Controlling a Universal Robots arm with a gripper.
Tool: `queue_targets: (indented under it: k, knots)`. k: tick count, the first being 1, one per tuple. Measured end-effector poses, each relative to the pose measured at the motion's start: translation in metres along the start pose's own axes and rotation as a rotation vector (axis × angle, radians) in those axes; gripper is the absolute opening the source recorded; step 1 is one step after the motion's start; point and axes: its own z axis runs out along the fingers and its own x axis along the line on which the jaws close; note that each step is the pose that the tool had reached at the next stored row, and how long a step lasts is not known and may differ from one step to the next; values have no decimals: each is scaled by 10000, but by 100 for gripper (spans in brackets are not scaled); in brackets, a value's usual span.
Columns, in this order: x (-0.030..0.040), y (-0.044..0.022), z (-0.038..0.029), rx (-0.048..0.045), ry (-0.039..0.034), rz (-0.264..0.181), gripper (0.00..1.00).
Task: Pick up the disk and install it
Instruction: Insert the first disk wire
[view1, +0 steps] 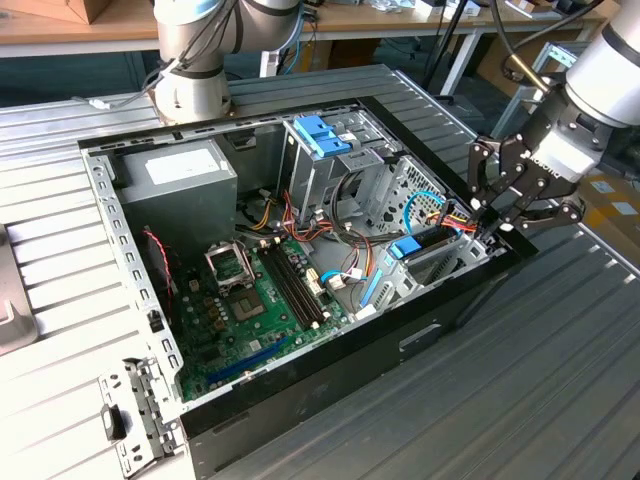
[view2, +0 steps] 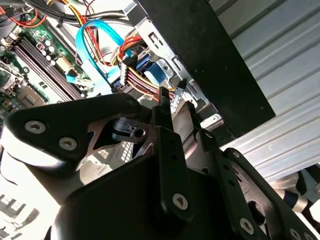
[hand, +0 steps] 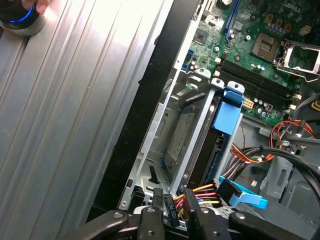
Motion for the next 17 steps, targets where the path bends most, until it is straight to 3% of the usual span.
queue_targets:
  k: [8, 15, 17]
  knots:
    - [4, -9, 17, 16, 7, -13, 30]
    - [4, -9, 22, 381, 141, -49, 30]
    - [4, -9, 23, 525, 197, -65, 30]
